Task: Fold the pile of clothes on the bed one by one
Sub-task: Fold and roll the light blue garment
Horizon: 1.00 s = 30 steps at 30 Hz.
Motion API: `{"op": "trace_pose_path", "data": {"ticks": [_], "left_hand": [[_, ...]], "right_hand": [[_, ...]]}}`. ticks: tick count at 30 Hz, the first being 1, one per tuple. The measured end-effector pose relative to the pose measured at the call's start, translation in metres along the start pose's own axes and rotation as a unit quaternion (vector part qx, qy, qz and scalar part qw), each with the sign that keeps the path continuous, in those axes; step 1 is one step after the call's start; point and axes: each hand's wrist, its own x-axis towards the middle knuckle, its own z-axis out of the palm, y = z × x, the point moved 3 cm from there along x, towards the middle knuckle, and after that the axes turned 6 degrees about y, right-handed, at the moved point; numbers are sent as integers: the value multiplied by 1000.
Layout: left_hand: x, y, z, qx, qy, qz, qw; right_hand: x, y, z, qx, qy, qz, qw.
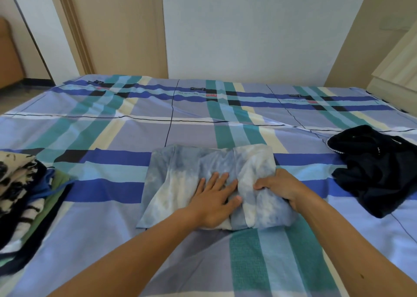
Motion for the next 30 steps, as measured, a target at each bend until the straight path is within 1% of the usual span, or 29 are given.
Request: {"op": "trace_pose_path", "data": {"ticks": [2, 3, 4, 5, 7, 8, 10, 12, 13, 16, 17, 18, 19, 20, 21, 22, 23, 24, 25, 26, 27, 28, 29, 30], "left_hand": [[-1, 5, -17, -136, 4, -48, 990], [1, 7, -25, -221, 3, -84, 972], [2, 8, -35, -304, 9, -118, 945], [4, 7, -44, -364, 19, -143, 920], [5, 0, -63, -437, 44, -197, 876], [3, -6, -71, -486, 54, -209, 847], [-4, -20, -85, -580, 52, -217, 783], [-11, -41, -98, -633, 56, -221, 739], [-11, -54, -103, -642, 61, -227, 729], [-18, -85, -112, -663, 52, -241, 707], [-20, -94, -113, -656, 63, -254, 708], [-22, -102, -113, -626, 84, -280, 723], [-23, -109, -112, -571, 110, -309, 753], [-24, -115, -112, -495, 156, -337, 785], [-25, -118, -115, -409, 232, -341, 814], [-26, -115, -120, -337, 306, -309, 835], [-24, -111, -124, -275, 358, -249, 857], [-23, -102, -128, -225, 376, -179, 881], [-20, -95, -128, -200, 363, -127, 901], [-17, -92, -125, -198, 325, -101, 919], [-14, -91, -119, -207, 276, -96, 934], [-12, -95, -111, -215, 232, -109, 942], [-12, -100, -104, -213, 210, -119, 947], [-12, -106, -99, -190, 203, -129, 952]], "right_hand": [[-1, -12, 2, 4, 14, -23, 1000], [-2, -20, 5, 4, 18, -40, 999], [-6, -30, 9, 0, 21, -59, 998], [-8, -41, 14, -8, 23, -79, 997], [-16, -63, 28, -27, 15, -129, 991], [-21, -76, 37, -33, 0, -154, 987], [-31, -98, 57, -40, -46, -208, 976], [-44, -113, 81, -54, -100, -254, 961], [-49, -113, 93, -55, -136, -255, 956], [-60, -99, 128, -36, -262, -220, 939], [-60, -91, 136, -40, -284, -220, 932], [-60, -83, 141, -51, -294, -231, 926], [-59, -78, 145, -69, -293, -251, 920], [-59, -74, 146, -89, -289, -271, 914], [-60, -72, 148, -100, -288, -290, 907], [-62, -71, 150, -103, -285, -310, 901], [-64, -72, 152, -99, -283, -328, 896], [-67, -73, 153, -86, -279, -341, 894], [-70, -74, 154, -62, -278, -345, 894], [-73, -76, 154, -26, -280, -338, 898], [-75, -76, 151, 13, -278, -323, 904], [-76, -77, 146, 48, -268, -314, 910], [-74, -77, 140, 74, -244, -308, 917], [-70, -76, 133, 88, -202, -306, 926]]}}
